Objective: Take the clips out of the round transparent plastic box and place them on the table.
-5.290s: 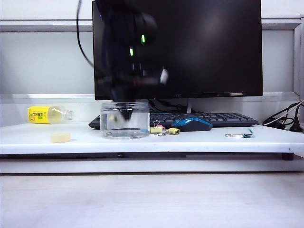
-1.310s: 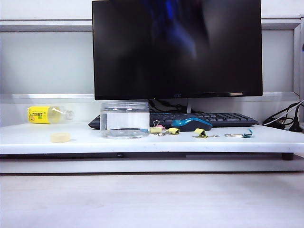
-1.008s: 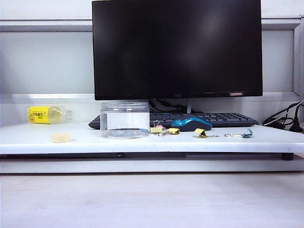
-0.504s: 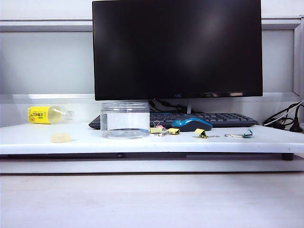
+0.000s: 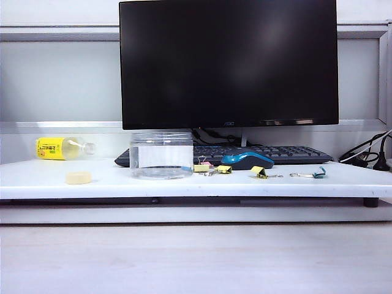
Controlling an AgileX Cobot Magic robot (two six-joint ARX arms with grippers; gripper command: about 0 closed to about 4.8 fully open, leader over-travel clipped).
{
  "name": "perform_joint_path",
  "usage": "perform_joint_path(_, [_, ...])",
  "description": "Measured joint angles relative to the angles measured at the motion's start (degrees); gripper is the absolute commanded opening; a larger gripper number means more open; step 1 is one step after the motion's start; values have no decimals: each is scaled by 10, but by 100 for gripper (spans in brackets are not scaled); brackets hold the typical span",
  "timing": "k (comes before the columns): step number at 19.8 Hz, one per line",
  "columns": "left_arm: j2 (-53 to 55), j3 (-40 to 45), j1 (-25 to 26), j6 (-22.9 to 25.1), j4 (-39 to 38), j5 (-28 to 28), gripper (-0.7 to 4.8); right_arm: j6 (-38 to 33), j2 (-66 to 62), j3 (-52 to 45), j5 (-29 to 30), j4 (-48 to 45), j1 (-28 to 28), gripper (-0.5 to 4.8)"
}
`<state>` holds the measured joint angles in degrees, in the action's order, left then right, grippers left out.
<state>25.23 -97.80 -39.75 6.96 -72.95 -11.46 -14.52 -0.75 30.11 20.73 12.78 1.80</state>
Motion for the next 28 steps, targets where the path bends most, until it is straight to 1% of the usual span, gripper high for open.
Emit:
perform_joint_path(2, [-67, 70, 0, -5, 0, -2, 214, 7, 0, 10, 0, 34, 0, 168])
perform_joint_path(4, [-151, 187, 0, -13, 31, -1, 210, 9, 0, 12, 0, 79, 0, 167])
perform_joint_path(6, [-196, 259, 0, -14, 61, 1, 210, 9, 0, 12, 3, 104, 0, 167])
perform_joint_path(7, [-216, 298, 0, -15, 81, 1, 210, 9, 0, 12, 8, 116, 0, 167])
perform_joint_path(8, [-235, 348, 0, -15, 125, 1, 210, 9, 0, 12, 10, 127, 0, 167])
perform_joint_path(10, [-243, 430, 0, -15, 183, 1, 210, 9, 0, 12, 11, 136, 0, 167])
perform_joint_path(12, [-243, 489, 0, -15, 217, 1, 210, 9, 0, 12, 11, 144, 0, 167])
perform_joint_path(14, [-242, 593, 0, -31, 275, 1, 210, 9, 0, 12, 12, 165, 0, 167])
perform_joint_path(15, [-242, 623, 0, -32, 298, 2, 210, 9, 0, 12, 12, 172, 0, 167])
perform_joint_path(18, [-242, 693, 0, -34, 362, 2, 210, 9, 0, 3, 11, 192, 0, 167])
perform_joint_path(21, [-242, 716, 0, -28, 433, 2, 210, 9, 0, 2, -7, 203, 0, 166])
perform_joint_path(24, [-242, 767, 0, -32, 506, 29, 210, 9, 0, -29, -12, 192, 0, 167])
perform_joint_path(26, [-242, 796, 0, -43, 513, 19, 210, 9, 0, -48, -3, 180, 0, 167])
perform_joint_path(28, [-242, 816, 0, -72, 512, -7, 205, 5, 0, -54, -2, 180, 0, 165])
